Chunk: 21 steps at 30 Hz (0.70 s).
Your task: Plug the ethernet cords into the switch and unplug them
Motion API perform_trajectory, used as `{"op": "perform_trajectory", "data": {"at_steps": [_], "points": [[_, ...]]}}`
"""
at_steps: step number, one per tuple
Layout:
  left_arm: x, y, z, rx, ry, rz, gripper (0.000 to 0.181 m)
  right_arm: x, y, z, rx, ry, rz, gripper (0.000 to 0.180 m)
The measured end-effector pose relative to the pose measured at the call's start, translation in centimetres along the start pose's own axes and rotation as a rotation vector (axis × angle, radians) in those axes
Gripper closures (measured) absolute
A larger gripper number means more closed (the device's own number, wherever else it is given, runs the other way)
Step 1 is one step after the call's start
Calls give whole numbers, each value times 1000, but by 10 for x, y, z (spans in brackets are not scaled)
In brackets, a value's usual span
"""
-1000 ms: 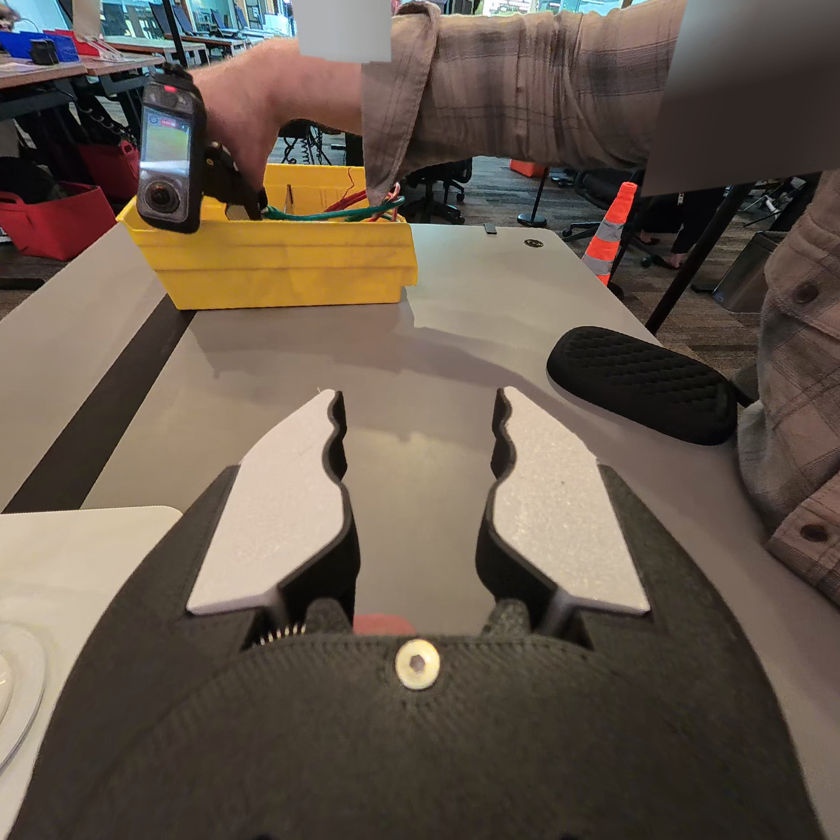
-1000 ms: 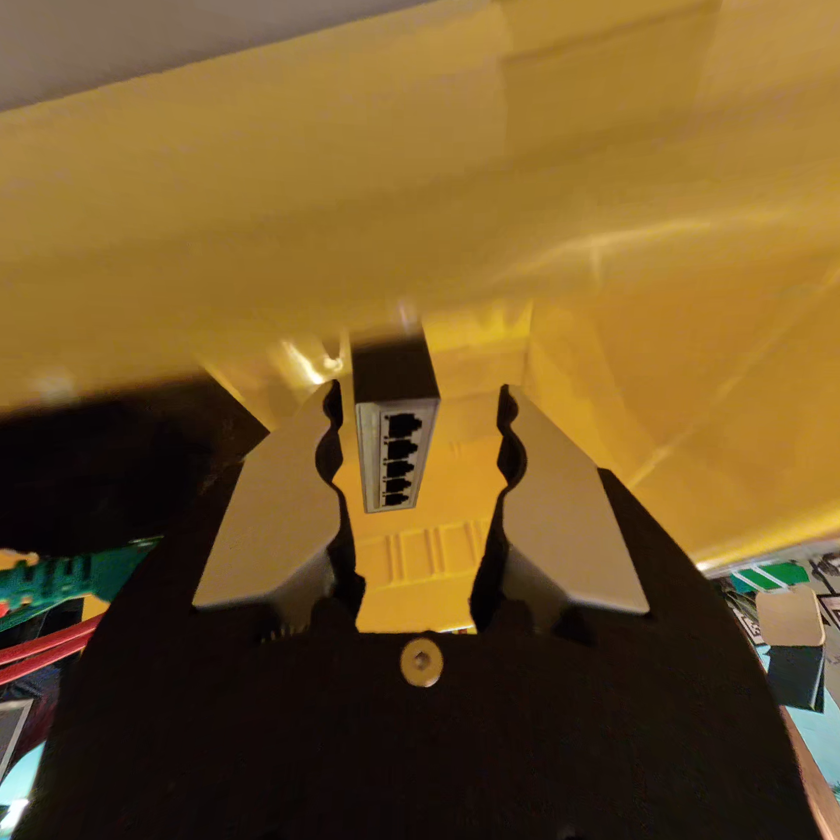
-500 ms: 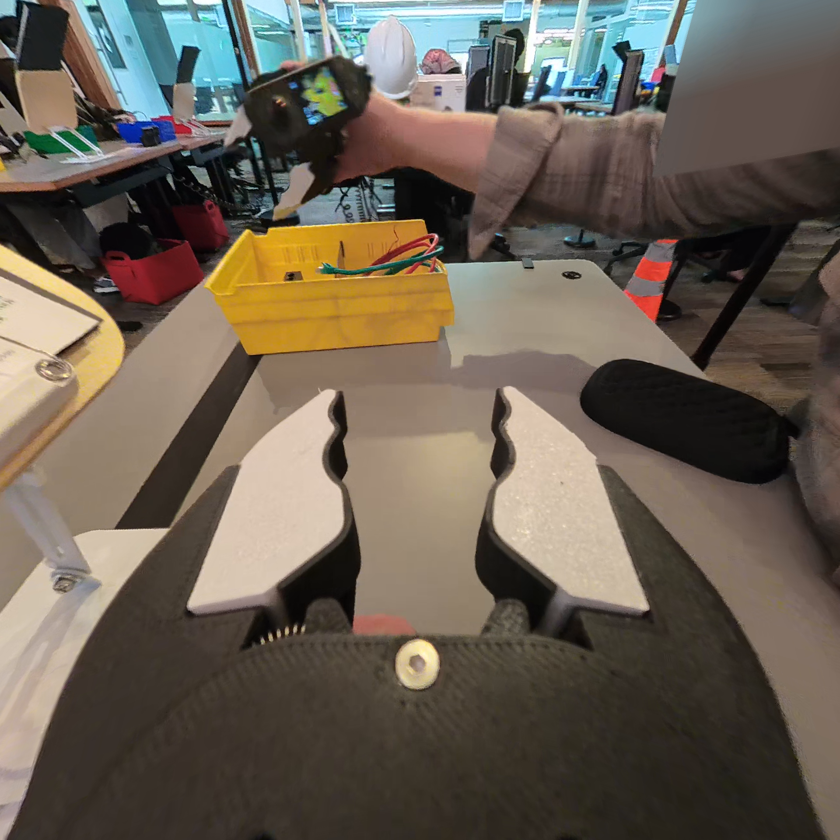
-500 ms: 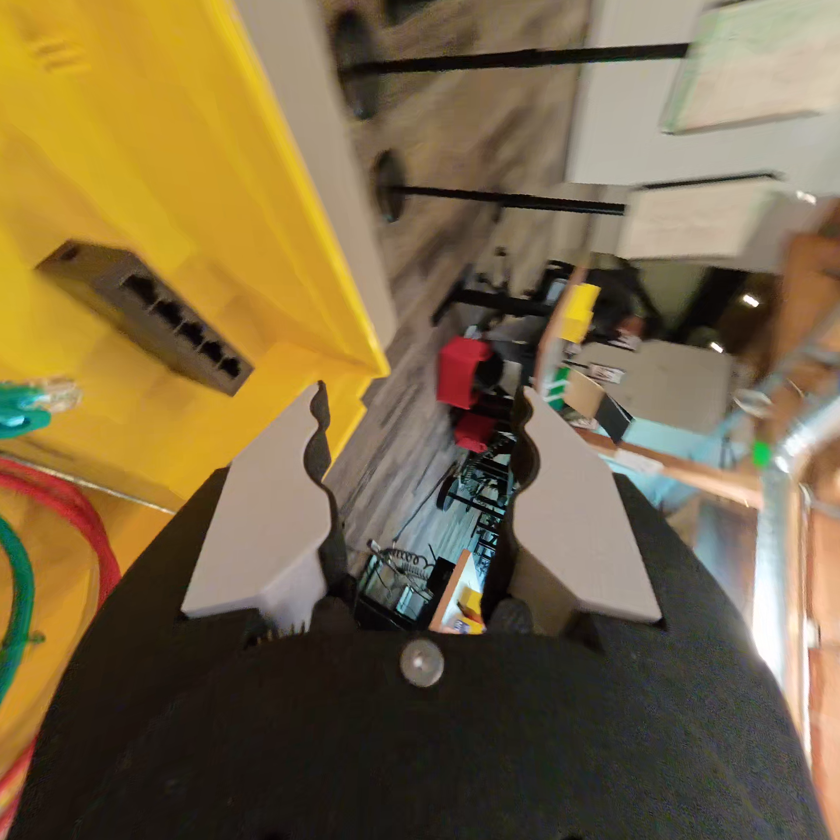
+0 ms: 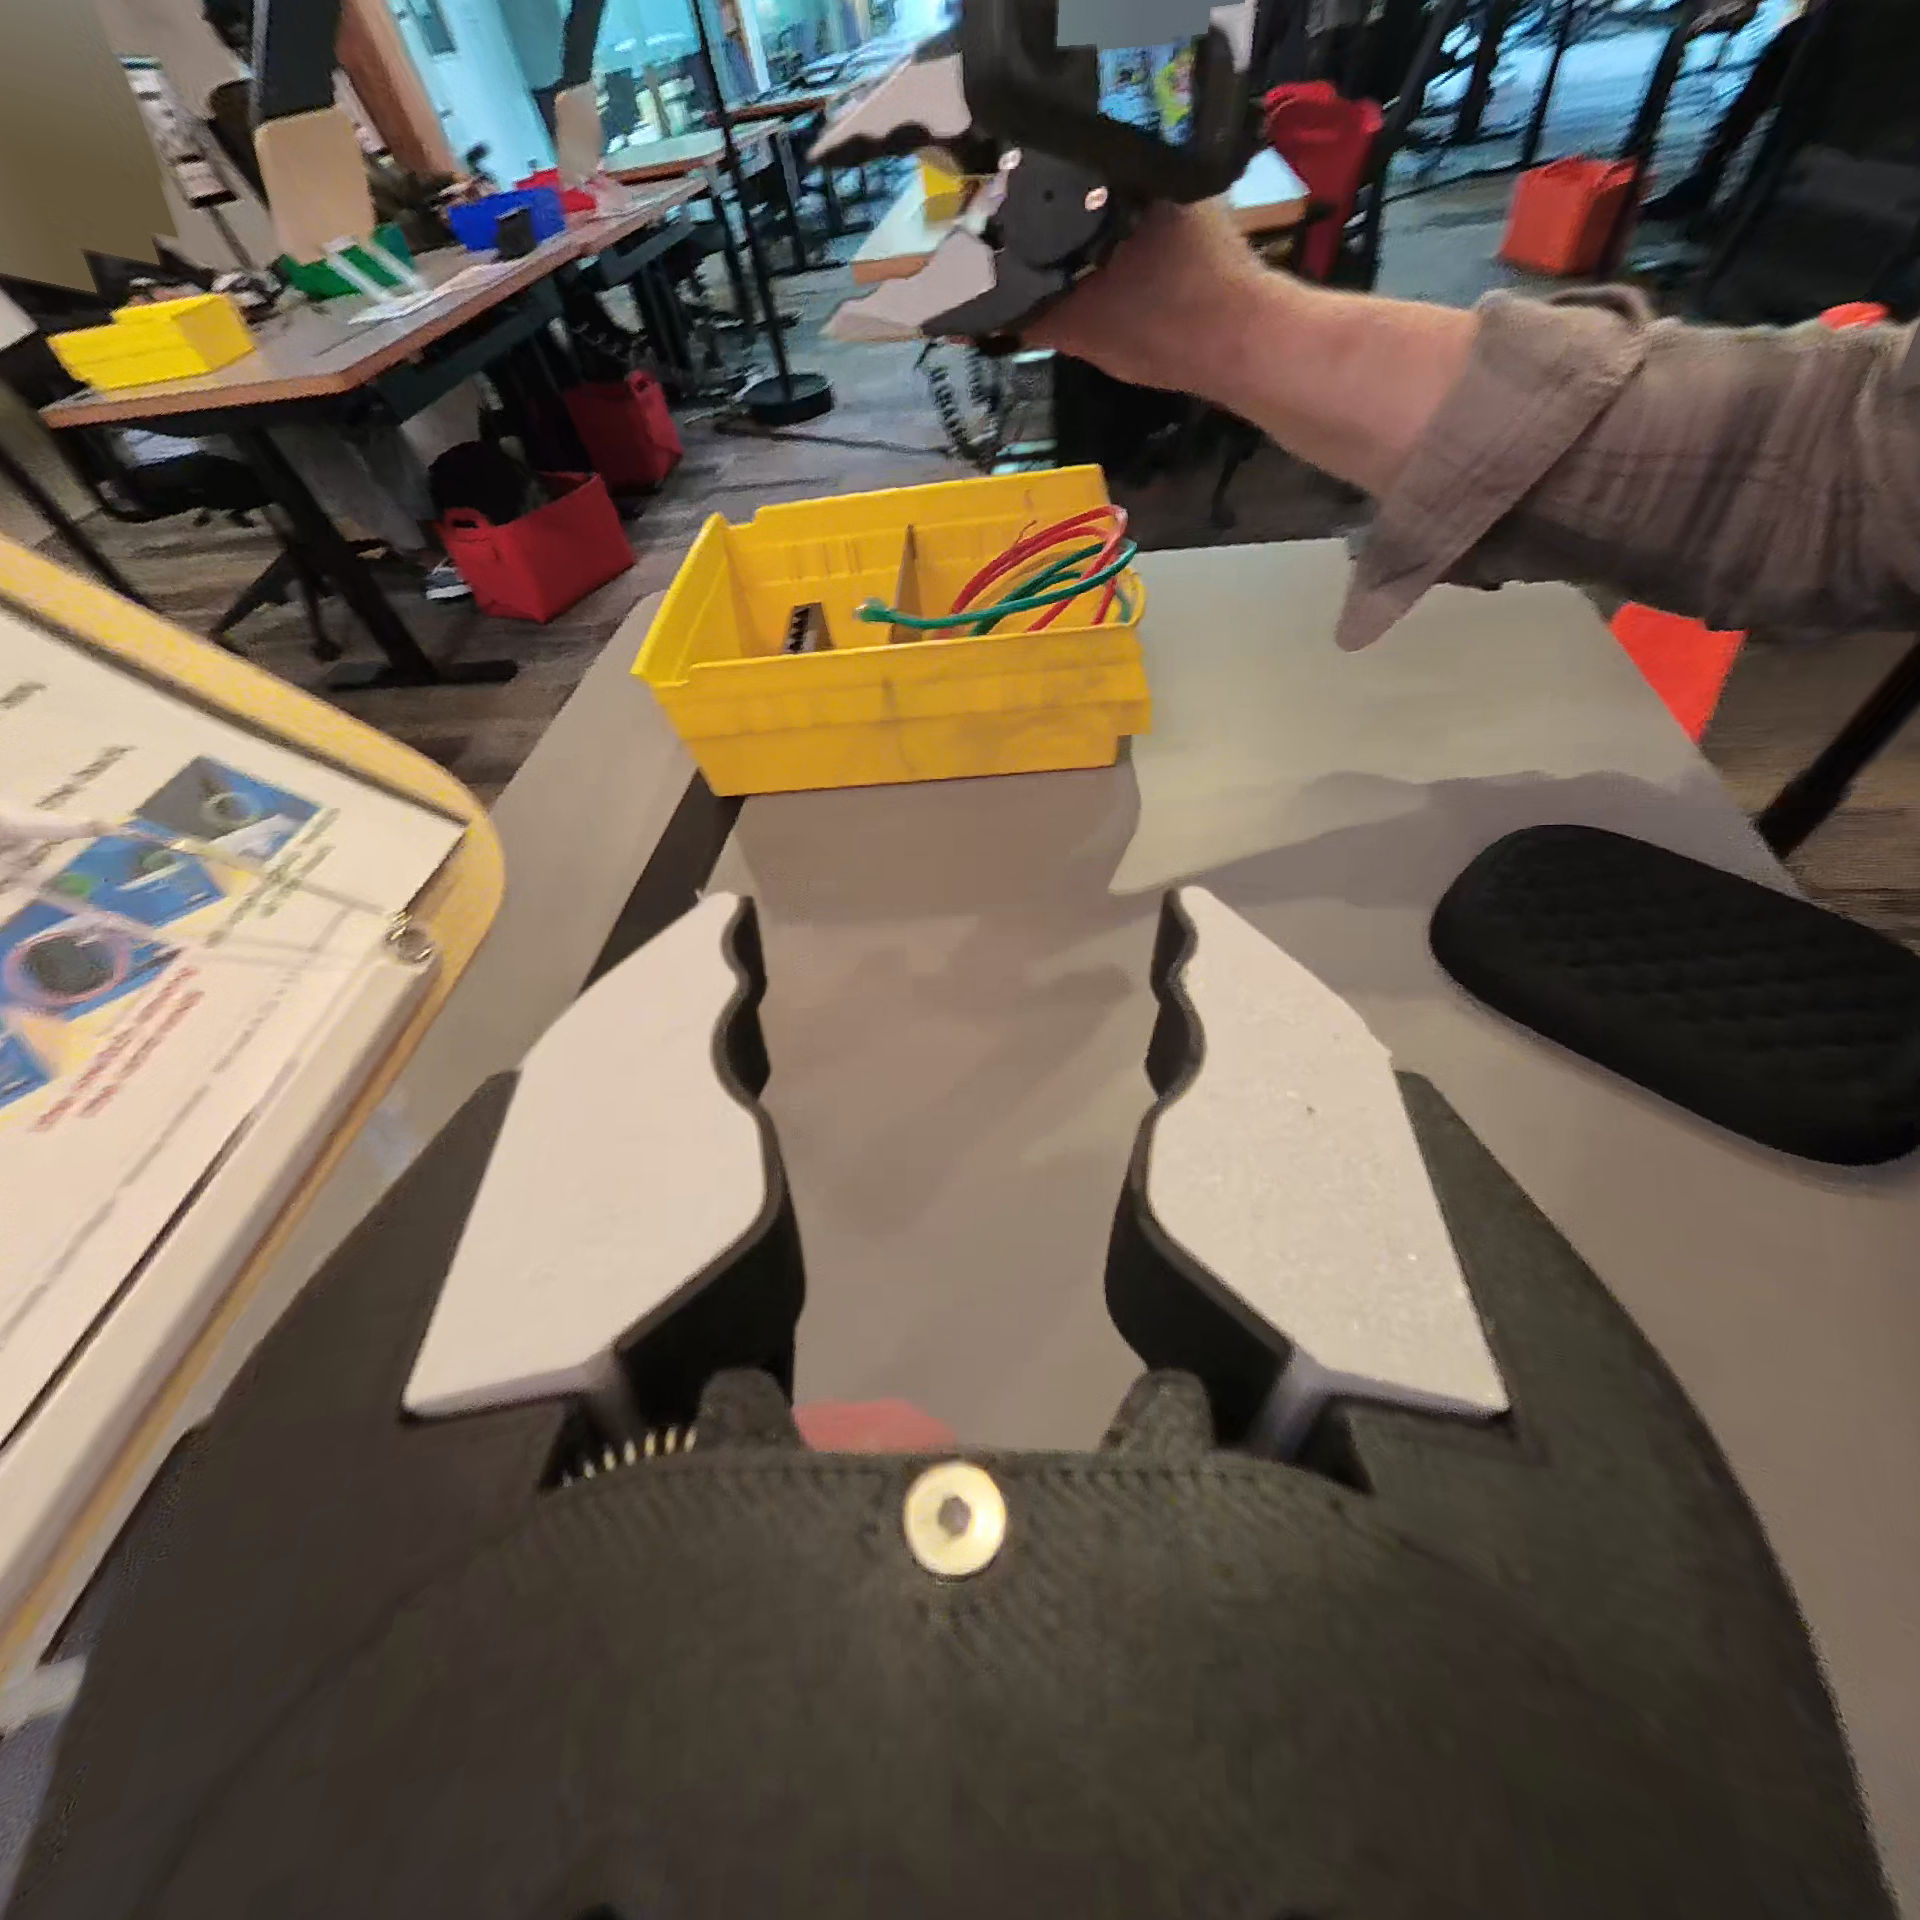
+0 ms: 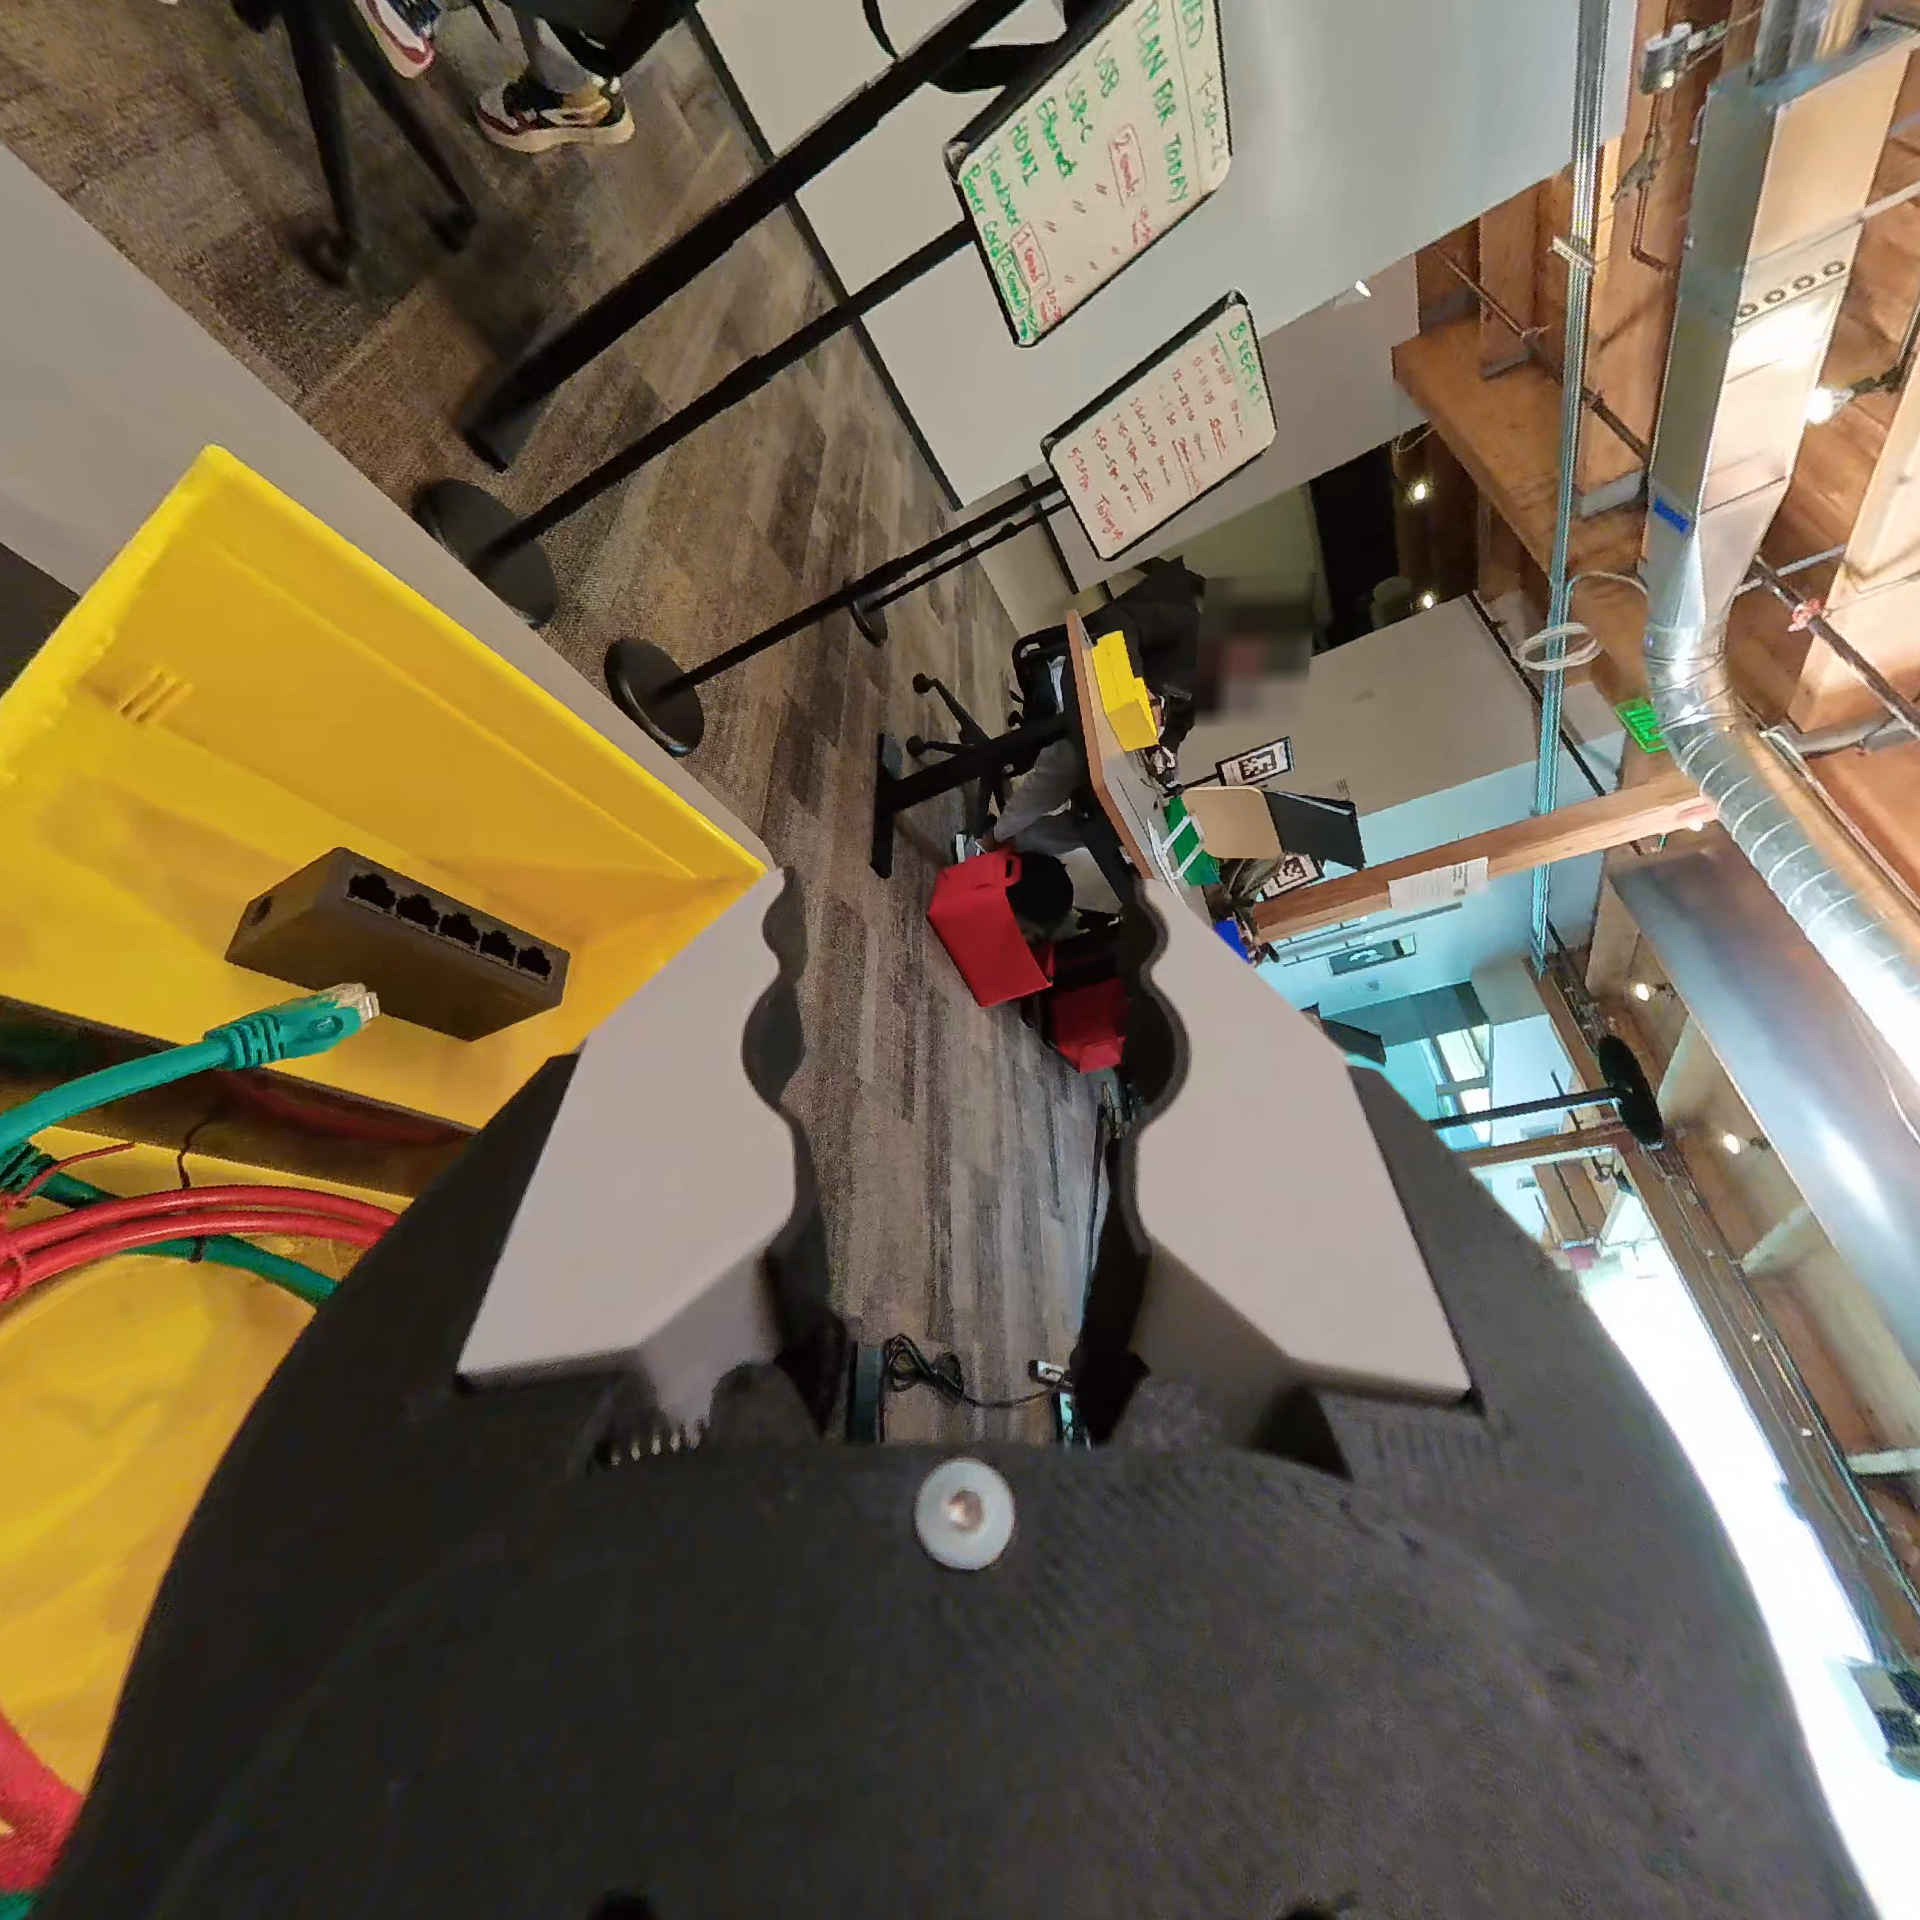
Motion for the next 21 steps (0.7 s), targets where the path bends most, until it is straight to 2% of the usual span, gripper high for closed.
{"op": "perform_trajectory", "data": {"at_steps": [5,10,14,17,20,21], "points": [[-7,-4,-55,-52,-225,-6,91,2,9,-17,12,-1,66,117],[-17,-4,-157,-112,-577,-5,83,-3,27,-43,73,-130,251,112],[-15,18,-261,-203,-871,-46,79,4,88,-54,-44,-189,436,107],[-7,38,-333,-235,-1053,-127,77,-13,139,-49,-169,-307,568,103],[4,59,-390,-313,-1206,-166,74,-30,174,-41,-207,-353,676,101],[8,67,-403,-336,-1238,-173,74,-36,183,-38,-218,-366,708,105]]}}
Point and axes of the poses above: each gripper's, where its closed fingertips meet, z out along the fingers, y out of its underside, x = y × z across the jaws, the point moved 6 cm from there along -z, back along the fingers, and after that the axes turned 11 degrees about x, right-handed, at the moved point
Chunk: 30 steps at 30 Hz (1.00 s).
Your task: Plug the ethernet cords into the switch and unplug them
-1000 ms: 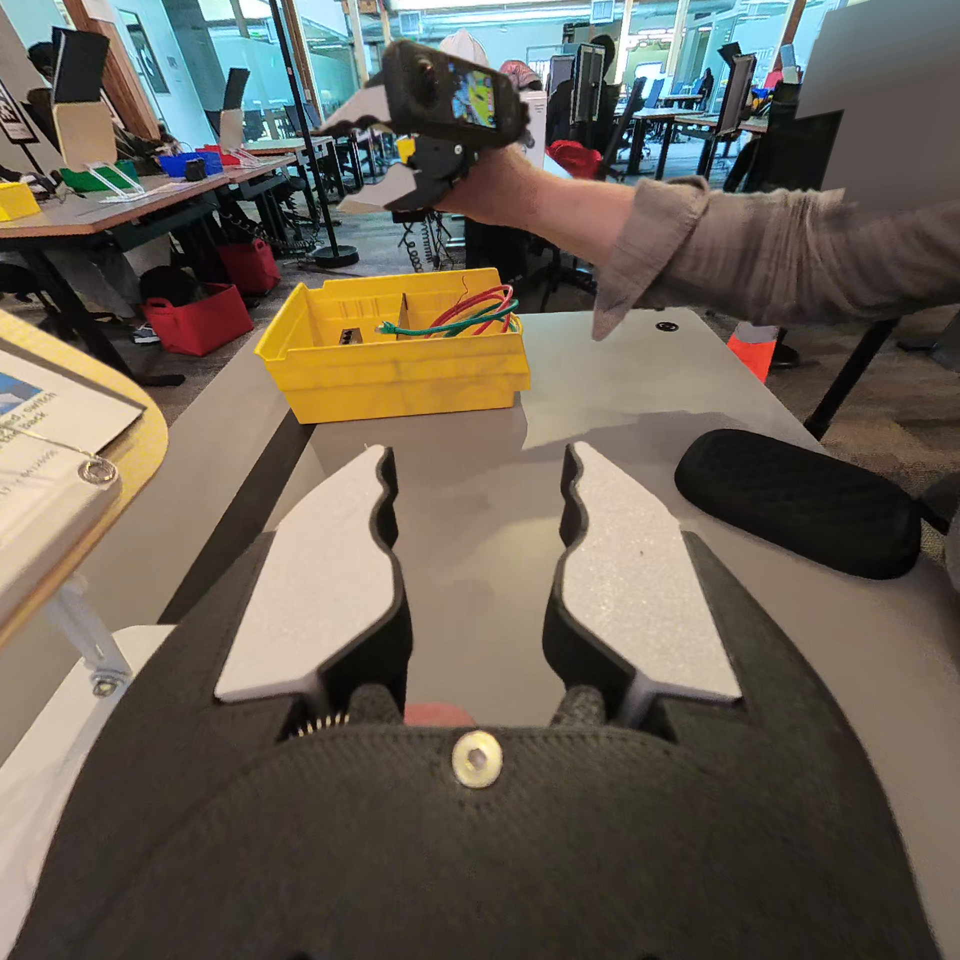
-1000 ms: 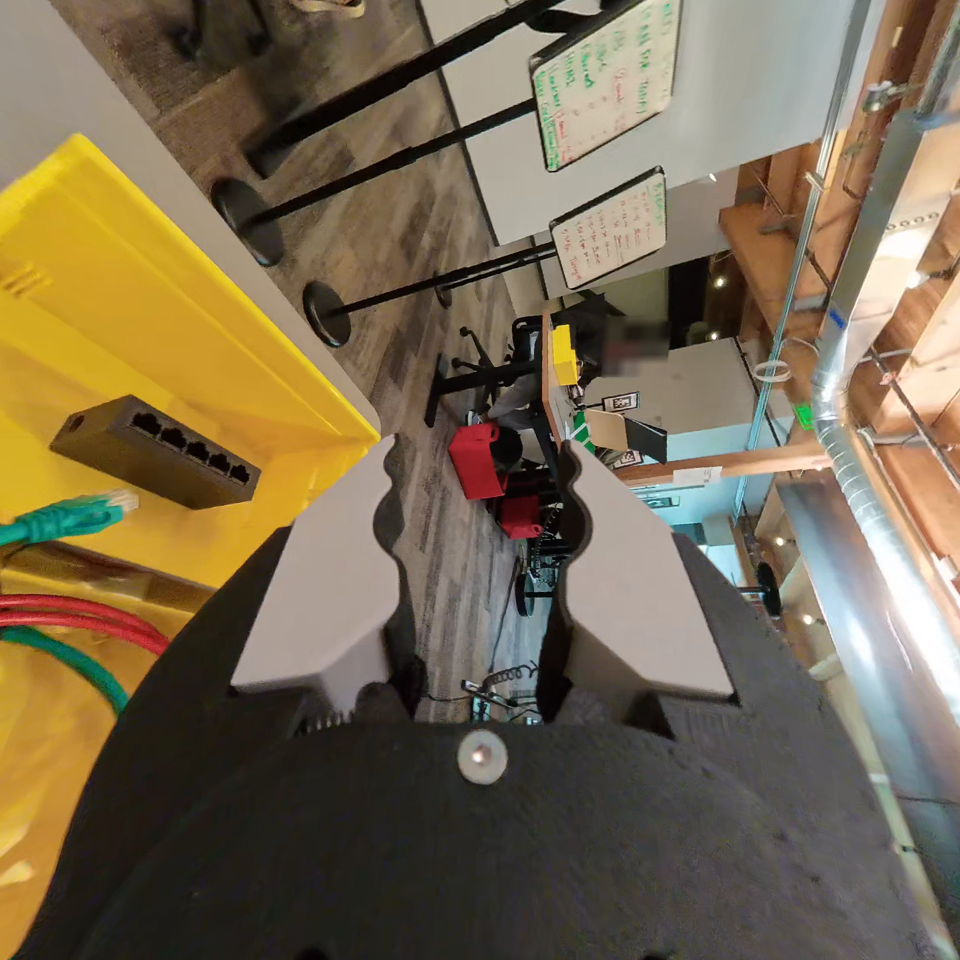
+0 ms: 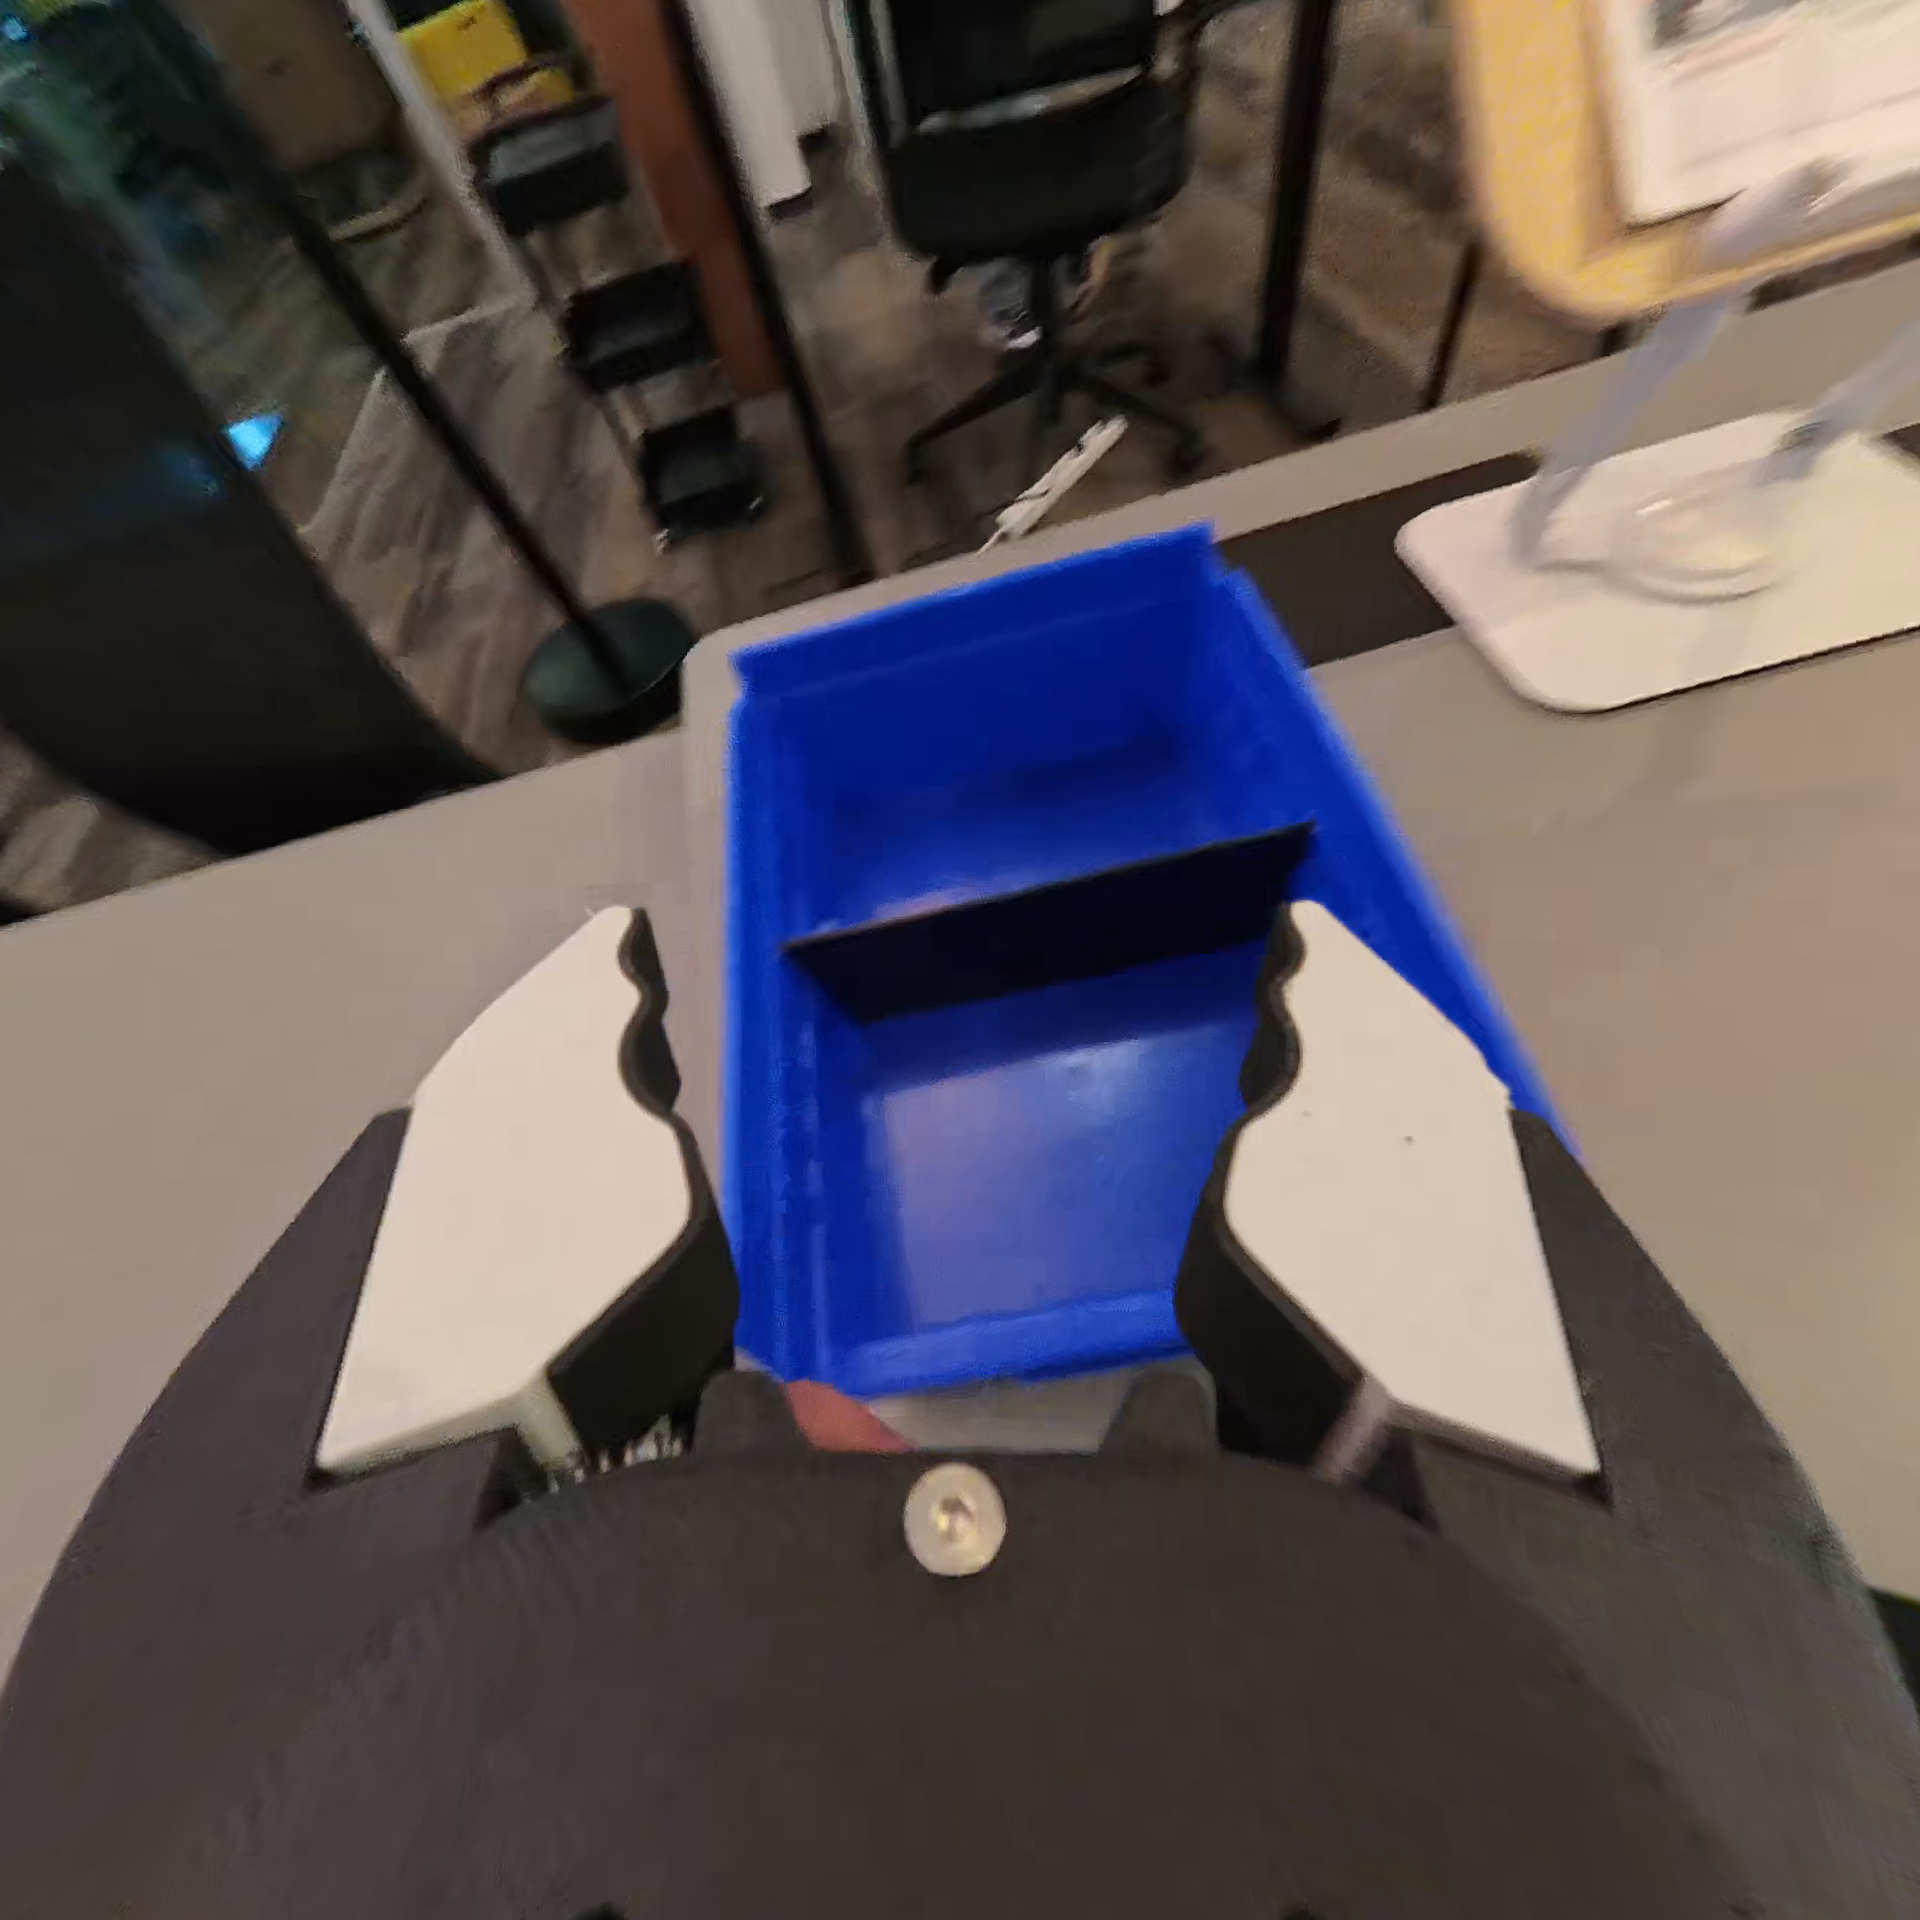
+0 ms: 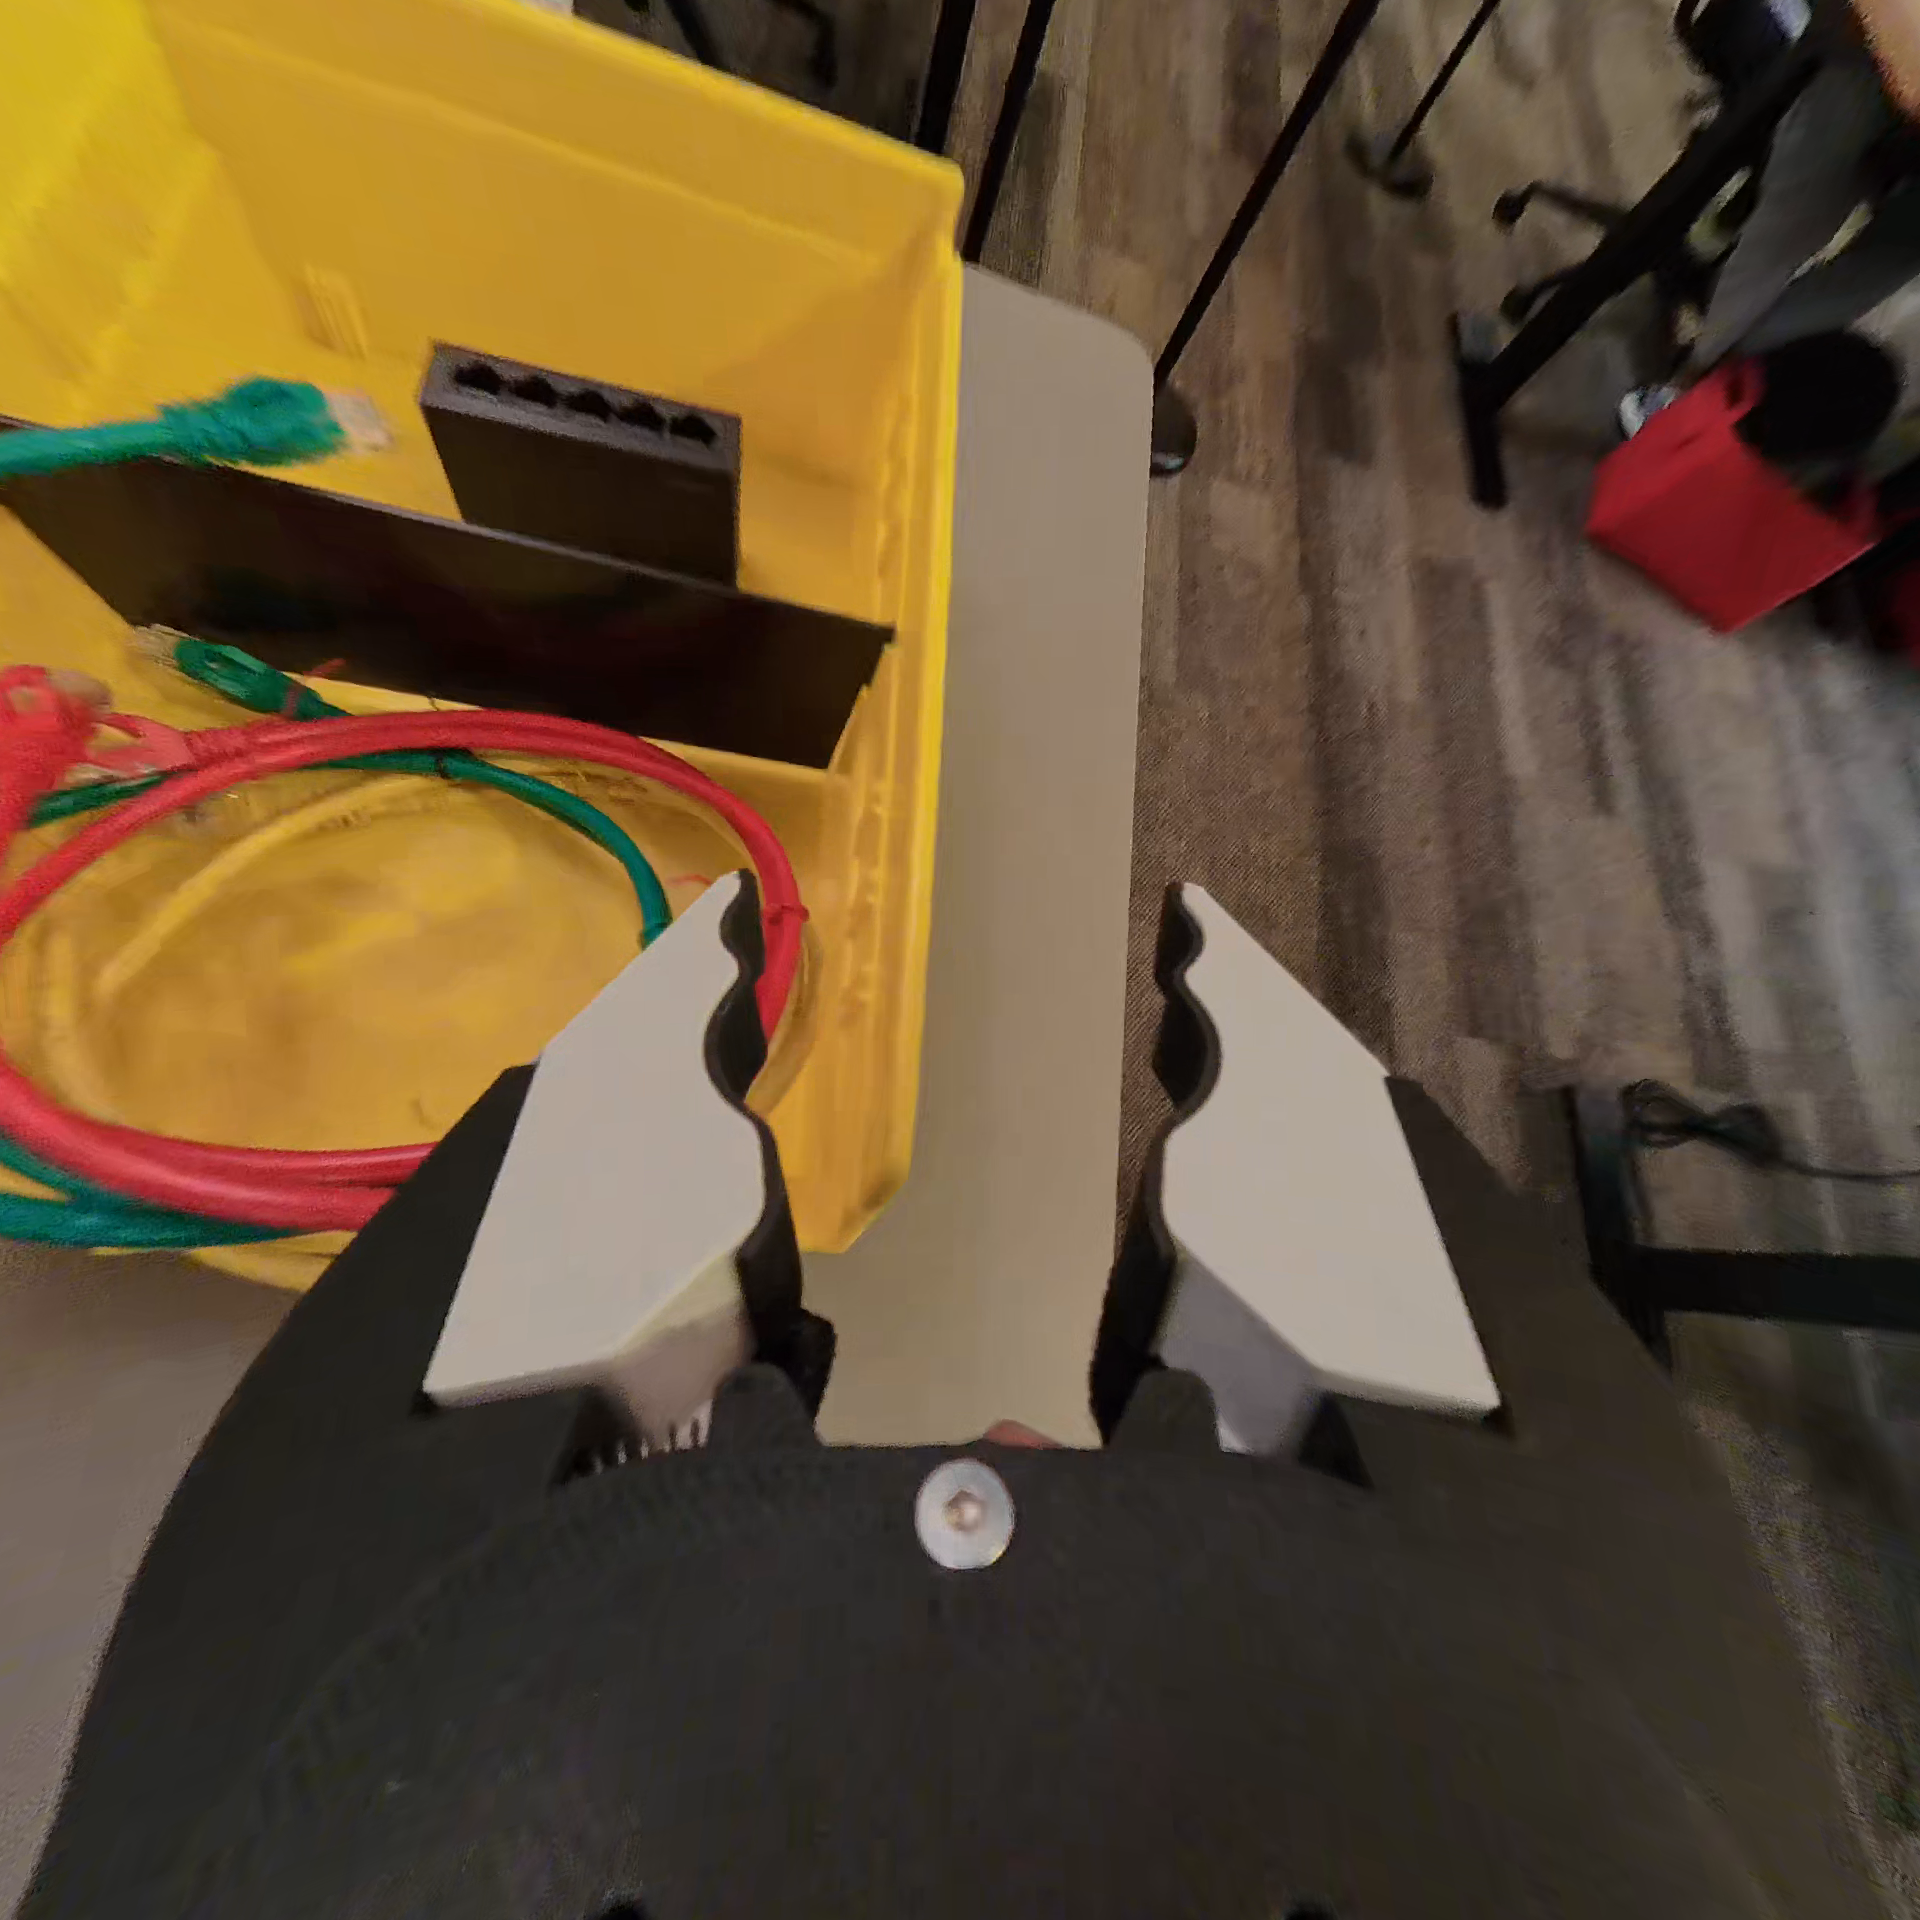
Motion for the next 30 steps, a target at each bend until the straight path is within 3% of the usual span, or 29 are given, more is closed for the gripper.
{"op": "perform_trajectory", "data": {"at_steps": [4,6,9,13,17,20,27,30], "points": [[-28,40,-6,-51,-77,-54,71,3,28,25,-47,-74,98,120],[-32,56,-4,-87,-79,-82,71,-8,35,34,-25,-231,199,141],[-32,78,-1,-153,-31,-140,73,-15,40,42,20,-340,256,158],[-37,90,-3,-132,-62,-118,65,-17,42,45,44,-340,275,161],[-40,109,9,-220,-87,-66,70,-18,40,48,29,-295,213,172],[-50,129,15,-291,-93,14,101,-28,36,49,28,-292,144,177],[-52,136,27,-138,39,-163,176,-70,25,44,37,-315,130,177],[-52,136,27,-112,67,-171,177,-95,19,38,37,-306,123,177]]}}
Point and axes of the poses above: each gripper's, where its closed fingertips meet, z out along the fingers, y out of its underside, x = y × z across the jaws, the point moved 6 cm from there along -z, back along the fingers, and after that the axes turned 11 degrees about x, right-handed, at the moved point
